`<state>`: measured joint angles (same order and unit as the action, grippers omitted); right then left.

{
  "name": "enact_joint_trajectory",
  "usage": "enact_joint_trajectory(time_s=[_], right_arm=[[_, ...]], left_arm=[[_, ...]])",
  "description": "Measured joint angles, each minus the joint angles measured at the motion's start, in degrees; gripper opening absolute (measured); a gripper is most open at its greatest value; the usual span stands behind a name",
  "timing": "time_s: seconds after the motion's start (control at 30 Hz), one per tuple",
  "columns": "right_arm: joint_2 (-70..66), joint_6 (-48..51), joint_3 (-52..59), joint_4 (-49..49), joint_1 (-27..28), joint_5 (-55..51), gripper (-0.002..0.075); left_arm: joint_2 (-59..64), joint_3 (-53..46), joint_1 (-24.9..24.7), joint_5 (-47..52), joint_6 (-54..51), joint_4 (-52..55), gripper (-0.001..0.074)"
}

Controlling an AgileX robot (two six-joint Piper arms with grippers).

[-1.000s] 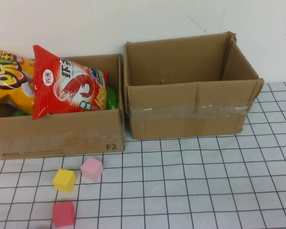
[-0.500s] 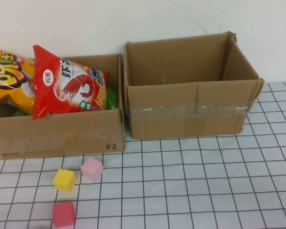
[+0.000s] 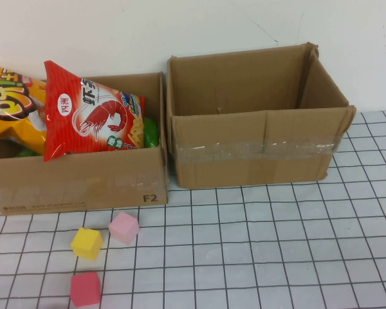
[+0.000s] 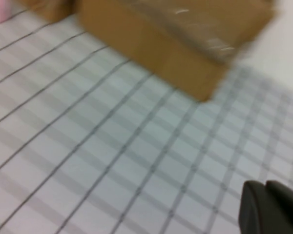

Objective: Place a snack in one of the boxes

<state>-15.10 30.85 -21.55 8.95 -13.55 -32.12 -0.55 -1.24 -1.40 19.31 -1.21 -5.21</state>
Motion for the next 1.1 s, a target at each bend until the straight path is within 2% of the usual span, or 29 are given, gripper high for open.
enact_joint_trajectory(time_s=[0.17,0.37,0.83,0.93,1.1], right_arm=[[5.94,-0.23,7.64,0.79,6.08,10.34,-0.0001],[14.72,-0.28,20.34,0.96,8.87,22.46,-0.0001],[15.59,-1.87,23.18,3.76,9.61,20.49,-0.0001],[15.59,-6.72,23.18,2.39,9.61,20.60,-0.0001],[15.59,-23.93,23.18,-9.97,9.61,18.18,-0.0001]], left_arm=[[0.00,0.00,0.00,0.00,0.00,0.00,-0.0001],[0.00,0.00,0.00,0.00,0.00,0.00,-0.0001],[0.00,0.09,0.00,0.00,-0.12,-0.11,-0.0001],[0.00,0.09,0.00,0.00,-0.12,-0.11,-0.0001],[0.00,0.09,0.00,0.00,-0.12,-0.11,-0.0001]])
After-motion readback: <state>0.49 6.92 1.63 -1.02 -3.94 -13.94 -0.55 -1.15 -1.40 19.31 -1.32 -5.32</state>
